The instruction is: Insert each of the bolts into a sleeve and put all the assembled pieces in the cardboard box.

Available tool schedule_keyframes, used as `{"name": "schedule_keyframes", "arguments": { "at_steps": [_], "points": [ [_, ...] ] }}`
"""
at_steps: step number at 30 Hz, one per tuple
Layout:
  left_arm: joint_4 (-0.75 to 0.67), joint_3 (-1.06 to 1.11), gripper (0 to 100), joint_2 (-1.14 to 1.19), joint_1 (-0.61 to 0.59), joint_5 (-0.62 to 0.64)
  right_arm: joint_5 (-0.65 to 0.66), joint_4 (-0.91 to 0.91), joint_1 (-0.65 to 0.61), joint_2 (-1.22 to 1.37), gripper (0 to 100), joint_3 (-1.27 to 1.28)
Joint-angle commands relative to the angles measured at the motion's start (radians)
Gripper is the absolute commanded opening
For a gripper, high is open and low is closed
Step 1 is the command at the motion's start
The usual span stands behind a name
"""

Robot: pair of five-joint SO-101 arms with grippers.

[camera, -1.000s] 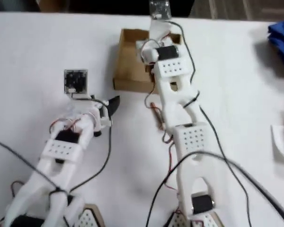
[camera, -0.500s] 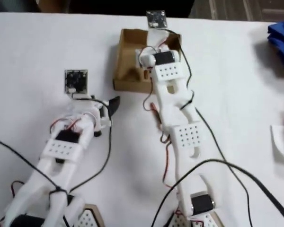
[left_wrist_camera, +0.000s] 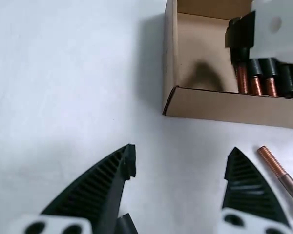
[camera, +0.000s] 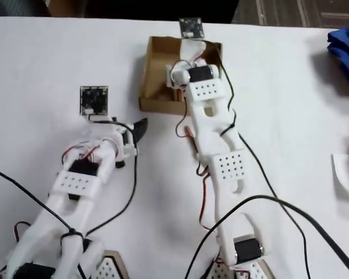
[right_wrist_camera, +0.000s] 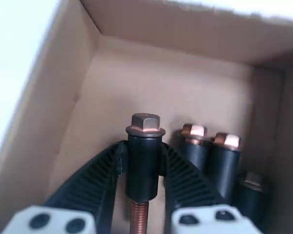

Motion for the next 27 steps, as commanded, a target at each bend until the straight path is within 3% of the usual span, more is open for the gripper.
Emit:
{"name": "schedule_keyframes", "arguments": {
  "at_steps": [1,18,24,27],
  "points": [
    [-0.02,-0.002,31,-0.028,-0.008,-0.006,-0.008,0.004,-0.007,-0.013,1.9,-0.064],
    [-0.02,-0.002,31,-0.028,-0.008,-0.006,-0.005,-0.001,-0.007,-0.007,3.4,-0.055],
    [-0.02,-0.002,31,-0.028,-0.008,-0.006,0.0,0.002,-0.012,-0.008,22.8,-0.063],
    [-0.02,-0.002,31,-0.028,-0.008,-0.006,0.0,-0.001,-0.012,-0.018,24.3,-0.064]
  ]
}}
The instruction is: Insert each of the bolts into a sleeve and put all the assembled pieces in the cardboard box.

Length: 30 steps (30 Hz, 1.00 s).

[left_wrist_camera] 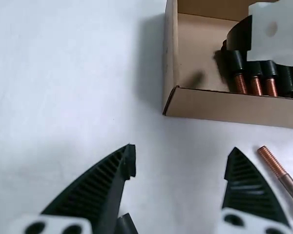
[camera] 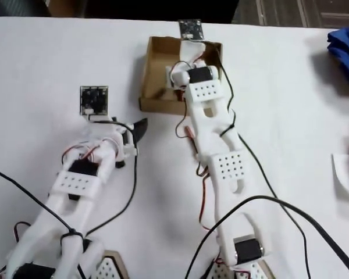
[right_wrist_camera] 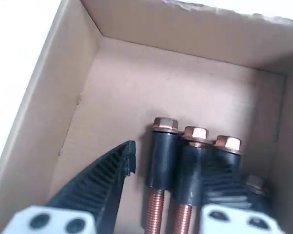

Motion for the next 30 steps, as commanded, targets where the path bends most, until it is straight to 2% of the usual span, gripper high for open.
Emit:
{"name": "schedule_keyframes", "arguments": {
  "at_steps": [1,7,13,19,23,30],
  "points": [
    [-0.02,-0.002,31,-0.028,-0.008,-0.006,0.0,0.001,-0.012,-0.031,23.8,-0.051],
    [-0.02,-0.002,31,-0.032,-0.04,-0.006,-0.005,0.065,-0.008,-0.053,18.7,-0.189],
    [-0.028,-0.031,31,-0.037,-0.259,0.002,-0.006,0.28,-0.016,-0.054,11.1,-0.361],
    [-0.029,-0.059,31,-0.032,-0.489,0.003,-0.005,0.668,-0.114,-0.056,8.5,-0.42],
    [-0.089,-0.047,31,-0.028,-0.586,0.054,0.0,0.665,-0.179,-0.064,8.5,-0.422],
    [-0.138,-0.024,31,-0.028,-0.638,0.095,0.0,0.667,-0.363,-0.125,8.4,-0.393]
  ]
}}
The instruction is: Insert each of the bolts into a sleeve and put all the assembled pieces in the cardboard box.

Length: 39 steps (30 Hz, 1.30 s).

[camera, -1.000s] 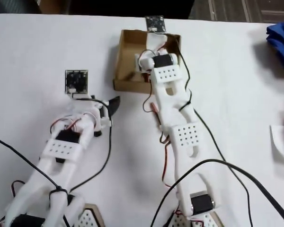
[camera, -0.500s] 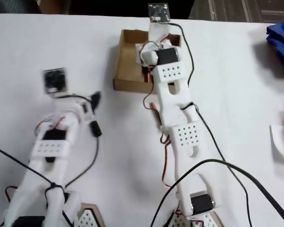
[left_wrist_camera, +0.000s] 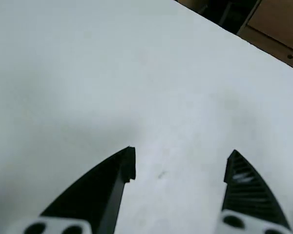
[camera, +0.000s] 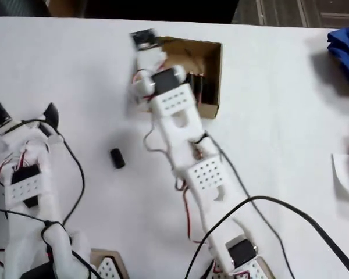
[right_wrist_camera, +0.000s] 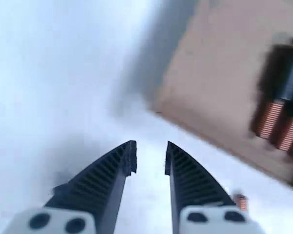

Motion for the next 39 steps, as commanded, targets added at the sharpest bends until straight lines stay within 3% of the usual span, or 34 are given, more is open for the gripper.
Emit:
{"name": "schedule_keyframes", "arguments": {
  "at_steps": [1,6,10,15,19,26,31,39],
  "points": [
    [-0.025,-0.021,31,-0.026,-0.032,0.009,0.0,0.028,-0.093,-0.13,8.4,0.014],
    [-0.031,-0.039,31,0.002,-0.035,0.002,0.002,0.03,-0.217,-0.28,8.4,0.344],
    [-0.008,-0.168,31,0.181,-0.035,-0.06,0.002,0.027,-0.239,-0.47,8.4,0.755],
    [0.301,-0.555,31,0.52,-0.1,-0.081,0.002,0.022,-0.219,-0.618,8.7,1.094],
    [0.552,-0.886,31,0.789,-0.183,0.003,0.002,0.022,-0.222,-0.595,8.7,1.128],
    [0.83,-1.293,31,1.126,-0.255,0.083,0.002,-0.067,-0.225,-0.492,8.8,1.123],
    [0.927,-1.437,31,1.247,-0.247,0.083,0.002,-0.134,-0.263,-0.47,9.7,1.085],
    [0.98,-1.495,31,1.275,-0.247,0.083,0.002,-0.2,-0.294,-0.467,29.9,0.994]
  ]
}}
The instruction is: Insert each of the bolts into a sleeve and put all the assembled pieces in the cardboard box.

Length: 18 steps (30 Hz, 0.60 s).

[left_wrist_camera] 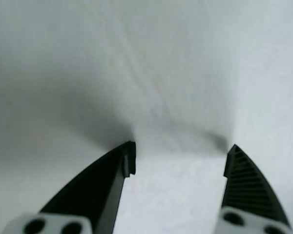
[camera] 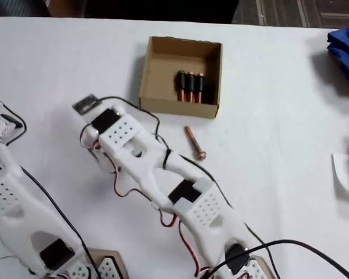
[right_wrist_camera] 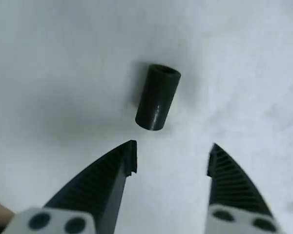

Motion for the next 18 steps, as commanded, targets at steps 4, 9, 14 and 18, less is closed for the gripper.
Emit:
{"name": "schedule_keyframes", "arguments": {
  "at_steps": [4,9,14,18],
  "points": [
    [0.005,-0.038,31,0.0,-0.002,0.003,0.002,-0.09,-0.008,0.033,26.5,-0.051],
    [0.005,-0.038,31,-0.002,-0.002,0.003,-0.005,-0.185,-0.01,0.093,23.4,-0.051],
    [0.005,-0.036,31,-0.003,-0.002,0.003,-0.006,-0.216,-0.018,0.119,23.4,-0.051],
    [0.005,-0.036,31,-0.005,-0.002,0.003,-0.006,-0.214,-0.018,0.134,23.3,-0.055]
  ]
}}
